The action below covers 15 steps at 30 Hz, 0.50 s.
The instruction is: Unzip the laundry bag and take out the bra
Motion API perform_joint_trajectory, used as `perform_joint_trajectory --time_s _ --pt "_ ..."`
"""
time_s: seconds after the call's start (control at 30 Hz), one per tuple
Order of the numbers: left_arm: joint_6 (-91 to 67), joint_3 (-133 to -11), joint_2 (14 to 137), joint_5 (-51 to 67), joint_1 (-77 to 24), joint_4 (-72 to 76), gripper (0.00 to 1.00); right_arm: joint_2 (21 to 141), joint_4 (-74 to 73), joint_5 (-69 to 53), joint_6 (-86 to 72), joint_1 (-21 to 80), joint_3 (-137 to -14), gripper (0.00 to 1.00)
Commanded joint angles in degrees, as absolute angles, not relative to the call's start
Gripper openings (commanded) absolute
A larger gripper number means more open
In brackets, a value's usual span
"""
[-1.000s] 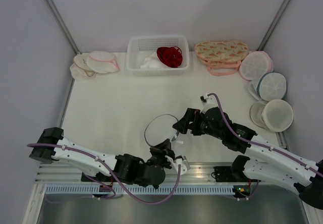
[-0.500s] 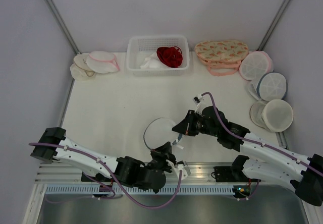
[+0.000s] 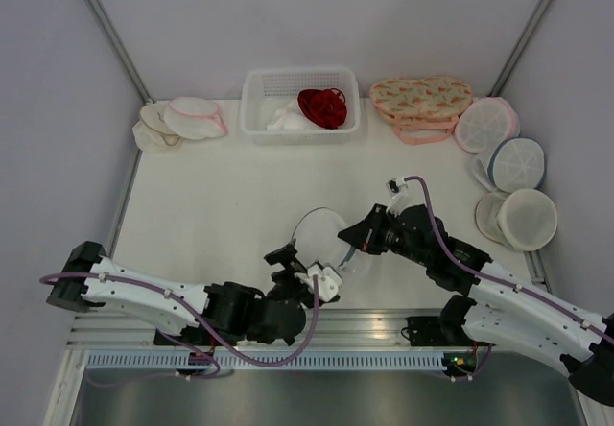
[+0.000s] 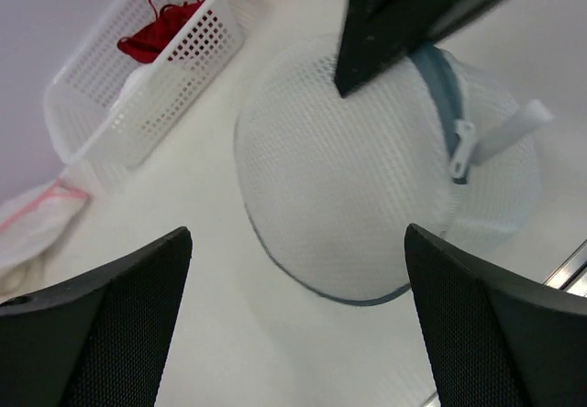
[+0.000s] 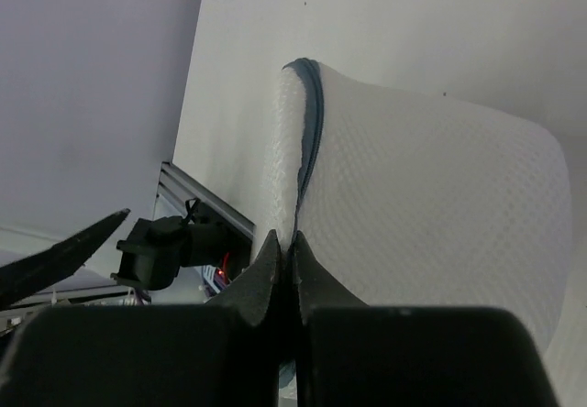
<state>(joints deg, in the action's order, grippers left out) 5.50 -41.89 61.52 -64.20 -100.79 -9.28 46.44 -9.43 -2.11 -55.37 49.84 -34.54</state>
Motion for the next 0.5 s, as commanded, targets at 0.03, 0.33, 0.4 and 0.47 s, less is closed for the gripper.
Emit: perform_joint_trajectory --time_s 0.03,0.33,0.4,0.47 --pt "-16.2 -46.2 55.5 -61.0 -97.1 -16.1 0.99 43.4 -8.7 3.9 -57.1 49.5 -32.3 0.0" --pt "-47.0 -32.2 35.3 -20.3 -74.6 -0.4 1.0 28.1 4.8 9.0 -66.3 49.0 -19.3 0.0" --pt "-52.9 -27.5 33.1 -12.8 -71.3 3.3 1.0 25.2 10.4 8.8 -68.2 49.0 -15.2 0.01" --pt "-61.7 -24.5 33.4 -7.6 -68.4 8.9 1.0 24.3 16.8 8.1 -69.6 49.1 -11.5 0.0"
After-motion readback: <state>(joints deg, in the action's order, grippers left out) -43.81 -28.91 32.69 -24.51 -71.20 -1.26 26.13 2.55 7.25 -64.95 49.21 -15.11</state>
